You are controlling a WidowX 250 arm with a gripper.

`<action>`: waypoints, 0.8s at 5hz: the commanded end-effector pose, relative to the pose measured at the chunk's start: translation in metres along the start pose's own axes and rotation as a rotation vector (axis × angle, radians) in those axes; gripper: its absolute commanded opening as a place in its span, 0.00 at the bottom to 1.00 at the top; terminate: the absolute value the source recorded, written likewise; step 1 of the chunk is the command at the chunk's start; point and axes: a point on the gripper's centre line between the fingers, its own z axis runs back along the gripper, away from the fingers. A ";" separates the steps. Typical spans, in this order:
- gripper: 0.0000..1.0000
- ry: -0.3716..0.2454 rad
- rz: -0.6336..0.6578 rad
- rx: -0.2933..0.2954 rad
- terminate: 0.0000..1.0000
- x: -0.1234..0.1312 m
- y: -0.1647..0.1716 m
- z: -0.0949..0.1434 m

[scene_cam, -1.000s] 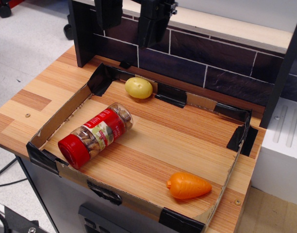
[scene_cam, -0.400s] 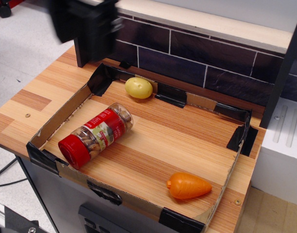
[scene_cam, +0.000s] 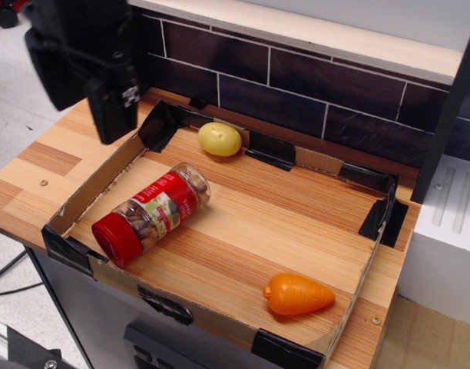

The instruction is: Upright basil bottle

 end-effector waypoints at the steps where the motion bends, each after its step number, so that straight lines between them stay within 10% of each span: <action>1: 1.00 0.002 0.017 0.008 0.00 -0.007 0.006 -0.026; 4: 1.00 0.049 0.028 0.023 0.00 -0.015 0.005 -0.072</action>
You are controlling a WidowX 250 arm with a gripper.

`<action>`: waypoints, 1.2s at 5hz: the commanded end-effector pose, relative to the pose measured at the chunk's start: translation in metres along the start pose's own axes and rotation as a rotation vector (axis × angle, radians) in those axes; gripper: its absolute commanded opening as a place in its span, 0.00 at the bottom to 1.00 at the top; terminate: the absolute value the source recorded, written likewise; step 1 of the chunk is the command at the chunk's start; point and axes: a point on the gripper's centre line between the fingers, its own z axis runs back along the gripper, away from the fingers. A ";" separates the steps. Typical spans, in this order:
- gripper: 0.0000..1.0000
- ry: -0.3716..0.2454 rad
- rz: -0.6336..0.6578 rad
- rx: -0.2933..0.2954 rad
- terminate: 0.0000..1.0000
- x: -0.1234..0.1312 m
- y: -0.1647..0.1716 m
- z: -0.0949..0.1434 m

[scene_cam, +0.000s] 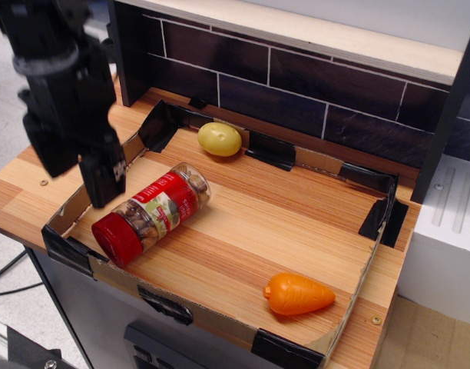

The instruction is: Upright basil bottle

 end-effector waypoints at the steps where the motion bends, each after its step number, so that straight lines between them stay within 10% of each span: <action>1: 1.00 -0.050 0.000 0.046 0.00 0.004 -0.002 -0.014; 6: 1.00 0.003 -0.007 0.090 0.00 0.006 -0.010 -0.048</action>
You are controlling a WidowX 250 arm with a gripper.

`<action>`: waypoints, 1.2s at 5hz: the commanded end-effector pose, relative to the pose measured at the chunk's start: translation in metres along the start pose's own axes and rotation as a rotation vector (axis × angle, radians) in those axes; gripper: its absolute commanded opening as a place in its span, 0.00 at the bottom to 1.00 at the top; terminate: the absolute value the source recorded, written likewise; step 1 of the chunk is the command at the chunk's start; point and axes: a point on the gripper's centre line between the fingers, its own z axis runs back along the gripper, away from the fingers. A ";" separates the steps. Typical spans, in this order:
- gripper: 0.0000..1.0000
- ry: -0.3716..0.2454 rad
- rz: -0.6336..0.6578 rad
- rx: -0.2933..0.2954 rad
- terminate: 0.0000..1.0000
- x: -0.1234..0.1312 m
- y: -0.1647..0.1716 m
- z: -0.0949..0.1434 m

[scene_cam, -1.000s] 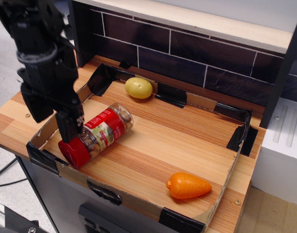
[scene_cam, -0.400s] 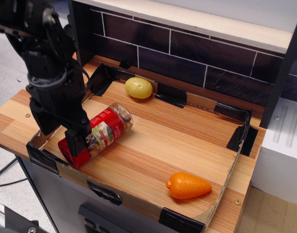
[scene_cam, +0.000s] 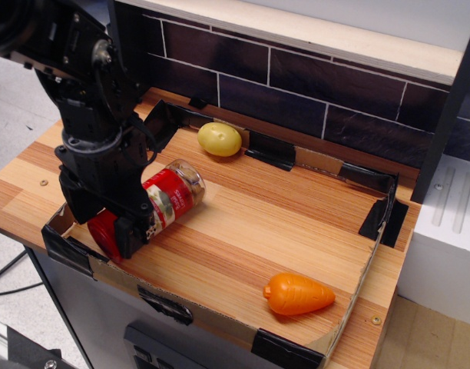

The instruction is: Upright basil bottle

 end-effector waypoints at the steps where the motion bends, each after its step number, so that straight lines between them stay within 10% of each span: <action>1: 1.00 0.018 -0.021 0.022 0.00 0.001 0.000 -0.007; 2: 1.00 0.026 -0.034 0.026 0.00 0.001 -0.001 -0.007; 3: 0.00 0.027 -0.036 0.031 0.00 0.002 0.001 0.000; 6: 0.00 0.088 0.051 0.060 0.00 0.009 0.014 0.061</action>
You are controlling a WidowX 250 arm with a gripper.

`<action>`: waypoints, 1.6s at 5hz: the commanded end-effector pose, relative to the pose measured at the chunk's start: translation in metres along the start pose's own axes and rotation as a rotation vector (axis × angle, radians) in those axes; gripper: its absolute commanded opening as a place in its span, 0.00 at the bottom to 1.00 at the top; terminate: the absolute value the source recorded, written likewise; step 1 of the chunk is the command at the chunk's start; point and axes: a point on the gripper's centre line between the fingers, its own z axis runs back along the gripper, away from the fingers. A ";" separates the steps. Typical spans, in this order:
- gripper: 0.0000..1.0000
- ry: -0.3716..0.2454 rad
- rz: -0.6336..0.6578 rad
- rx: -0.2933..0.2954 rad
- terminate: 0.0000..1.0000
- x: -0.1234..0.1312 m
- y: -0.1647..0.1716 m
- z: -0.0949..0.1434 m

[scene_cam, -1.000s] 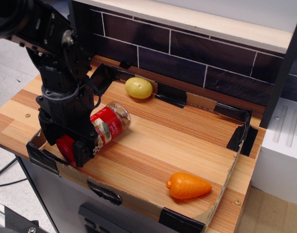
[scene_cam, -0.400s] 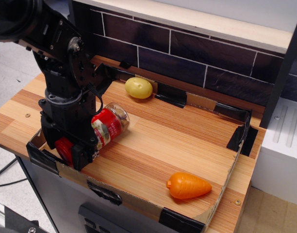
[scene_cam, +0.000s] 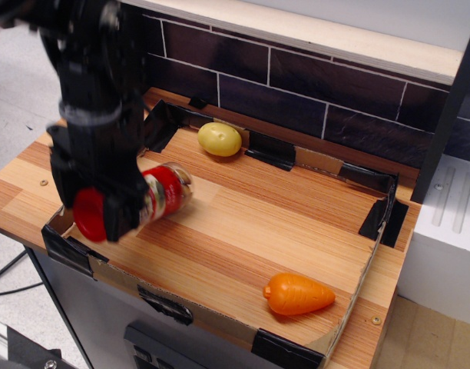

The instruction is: Upright basil bottle

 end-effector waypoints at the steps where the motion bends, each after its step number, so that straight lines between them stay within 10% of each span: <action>1: 0.00 -0.011 0.030 0.061 0.00 0.006 0.008 0.035; 4: 0.00 0.067 0.101 0.029 0.00 0.033 0.011 0.047; 7: 0.00 -0.077 0.073 0.022 0.00 0.044 0.016 0.035; 8: 1.00 -0.098 0.093 0.004 0.00 0.050 0.016 0.044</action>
